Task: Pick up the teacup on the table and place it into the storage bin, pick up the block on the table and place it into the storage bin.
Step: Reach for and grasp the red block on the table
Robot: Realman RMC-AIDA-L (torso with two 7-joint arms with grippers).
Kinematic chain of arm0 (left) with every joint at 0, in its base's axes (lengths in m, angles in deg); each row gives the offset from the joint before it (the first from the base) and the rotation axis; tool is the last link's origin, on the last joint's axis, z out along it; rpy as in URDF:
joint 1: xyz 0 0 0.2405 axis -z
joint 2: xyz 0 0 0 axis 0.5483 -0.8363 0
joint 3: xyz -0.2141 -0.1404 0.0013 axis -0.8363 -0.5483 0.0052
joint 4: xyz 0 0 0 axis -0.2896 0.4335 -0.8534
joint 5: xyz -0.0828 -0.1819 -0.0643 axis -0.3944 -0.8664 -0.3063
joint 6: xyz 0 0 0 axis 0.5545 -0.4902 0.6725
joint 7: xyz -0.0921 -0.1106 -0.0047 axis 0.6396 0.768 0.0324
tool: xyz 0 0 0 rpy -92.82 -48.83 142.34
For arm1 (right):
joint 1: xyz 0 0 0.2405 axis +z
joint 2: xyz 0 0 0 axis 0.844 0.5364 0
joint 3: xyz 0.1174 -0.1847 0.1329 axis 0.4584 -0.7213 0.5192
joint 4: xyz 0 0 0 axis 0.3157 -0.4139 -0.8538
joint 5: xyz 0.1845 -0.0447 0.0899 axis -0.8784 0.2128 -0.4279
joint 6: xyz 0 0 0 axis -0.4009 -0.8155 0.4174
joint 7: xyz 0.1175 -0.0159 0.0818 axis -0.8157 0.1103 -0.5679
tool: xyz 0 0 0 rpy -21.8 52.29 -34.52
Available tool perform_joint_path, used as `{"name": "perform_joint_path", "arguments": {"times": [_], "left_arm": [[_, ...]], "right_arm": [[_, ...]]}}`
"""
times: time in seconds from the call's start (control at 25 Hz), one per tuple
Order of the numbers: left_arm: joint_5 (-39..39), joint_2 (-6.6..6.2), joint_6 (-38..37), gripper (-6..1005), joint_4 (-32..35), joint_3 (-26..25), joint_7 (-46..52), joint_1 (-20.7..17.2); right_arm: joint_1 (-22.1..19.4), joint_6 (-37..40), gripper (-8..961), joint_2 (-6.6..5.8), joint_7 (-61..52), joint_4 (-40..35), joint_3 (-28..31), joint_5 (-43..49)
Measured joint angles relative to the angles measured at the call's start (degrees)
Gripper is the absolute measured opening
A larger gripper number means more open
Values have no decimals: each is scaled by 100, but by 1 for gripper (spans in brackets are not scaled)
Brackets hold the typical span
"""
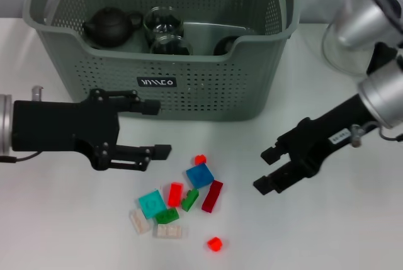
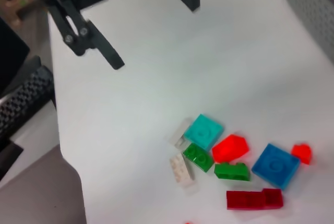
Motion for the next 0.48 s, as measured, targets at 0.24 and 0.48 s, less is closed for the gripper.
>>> {"name": "perform_joint_path", "arguments": {"times": [0.24, 0.48], "left_arm": [[220, -22, 27, 786, 6, -294, -193, -20], [368, -46, 33, 786, 19, -560, -381, -34]], "right_arm": [[489, -297, 776, 163, -1041, 31, -687, 400], [808, -837, 776, 196, -1978, 73, -1734, 377]]}}
